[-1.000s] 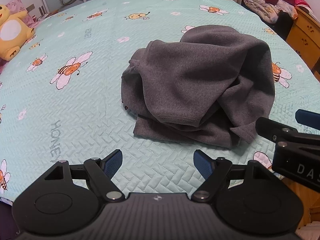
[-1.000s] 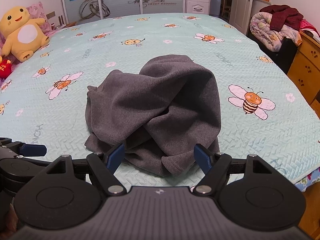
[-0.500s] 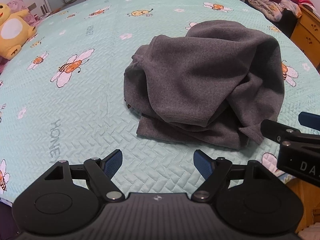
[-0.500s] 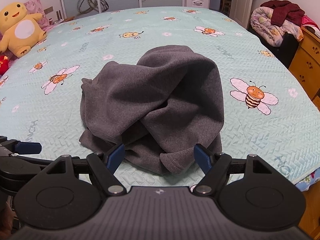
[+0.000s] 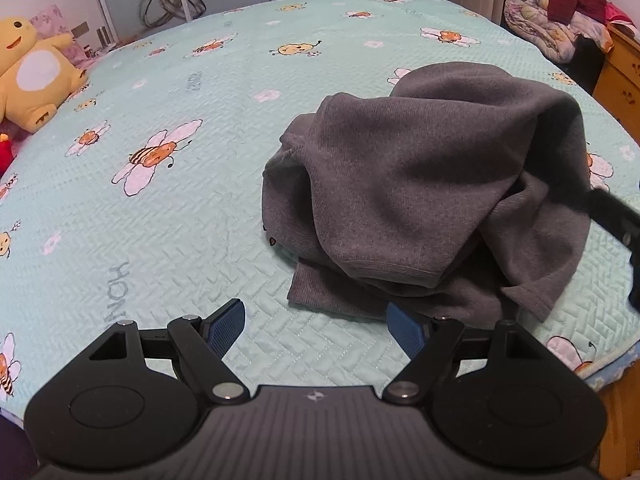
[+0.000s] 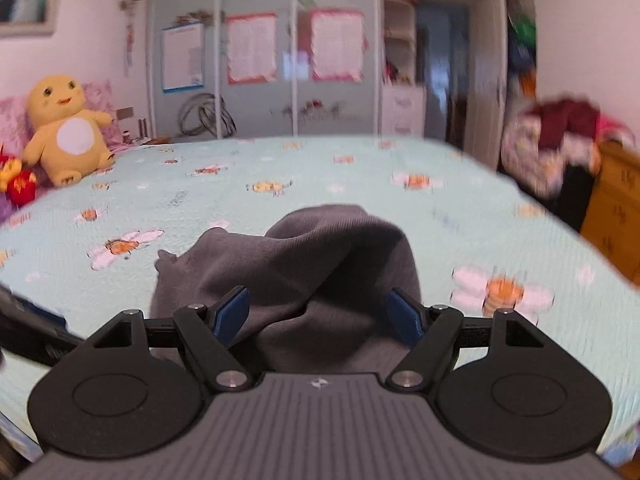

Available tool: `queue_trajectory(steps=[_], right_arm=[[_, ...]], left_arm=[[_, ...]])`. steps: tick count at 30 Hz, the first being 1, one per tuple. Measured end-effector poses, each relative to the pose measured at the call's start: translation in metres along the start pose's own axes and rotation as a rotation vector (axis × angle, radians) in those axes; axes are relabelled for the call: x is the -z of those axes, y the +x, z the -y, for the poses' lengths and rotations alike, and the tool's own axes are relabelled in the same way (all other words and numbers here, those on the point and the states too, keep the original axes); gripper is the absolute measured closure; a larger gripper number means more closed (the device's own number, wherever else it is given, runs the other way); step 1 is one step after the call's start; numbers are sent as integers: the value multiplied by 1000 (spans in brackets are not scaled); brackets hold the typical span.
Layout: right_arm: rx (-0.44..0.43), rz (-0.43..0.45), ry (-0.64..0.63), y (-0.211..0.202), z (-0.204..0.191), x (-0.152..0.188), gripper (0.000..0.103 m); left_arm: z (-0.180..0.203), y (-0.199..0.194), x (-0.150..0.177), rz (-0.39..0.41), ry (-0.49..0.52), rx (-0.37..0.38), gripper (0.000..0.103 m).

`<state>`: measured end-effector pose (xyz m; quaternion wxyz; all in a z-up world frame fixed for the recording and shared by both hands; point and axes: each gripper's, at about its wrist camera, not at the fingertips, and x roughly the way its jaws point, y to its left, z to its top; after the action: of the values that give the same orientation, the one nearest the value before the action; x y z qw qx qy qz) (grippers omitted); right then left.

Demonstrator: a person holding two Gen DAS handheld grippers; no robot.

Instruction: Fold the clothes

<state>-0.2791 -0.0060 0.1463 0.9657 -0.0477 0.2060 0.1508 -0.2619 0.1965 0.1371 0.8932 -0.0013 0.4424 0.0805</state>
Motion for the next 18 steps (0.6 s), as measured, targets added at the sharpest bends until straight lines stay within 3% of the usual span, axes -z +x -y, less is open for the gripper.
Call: queue_trajectory(steps=[6,10,14,16,18], right_arm=[[60,31,-150,17,-6,22,27],[82,44,-237,31,-6,23,27],[118,45,-292,51,1,20,27],[151,45,-311,59,6,19,27],[159,39,-315,67,14,18,27]], left_arm=[[-28,19,13,179,-136,161,22],[-33,47,19,161,-162,204,22],[-55,77,26,83,-389,303,22],[-69,86,30,109,-497,346,22],[-77,93,29,148,-560,343,22]])
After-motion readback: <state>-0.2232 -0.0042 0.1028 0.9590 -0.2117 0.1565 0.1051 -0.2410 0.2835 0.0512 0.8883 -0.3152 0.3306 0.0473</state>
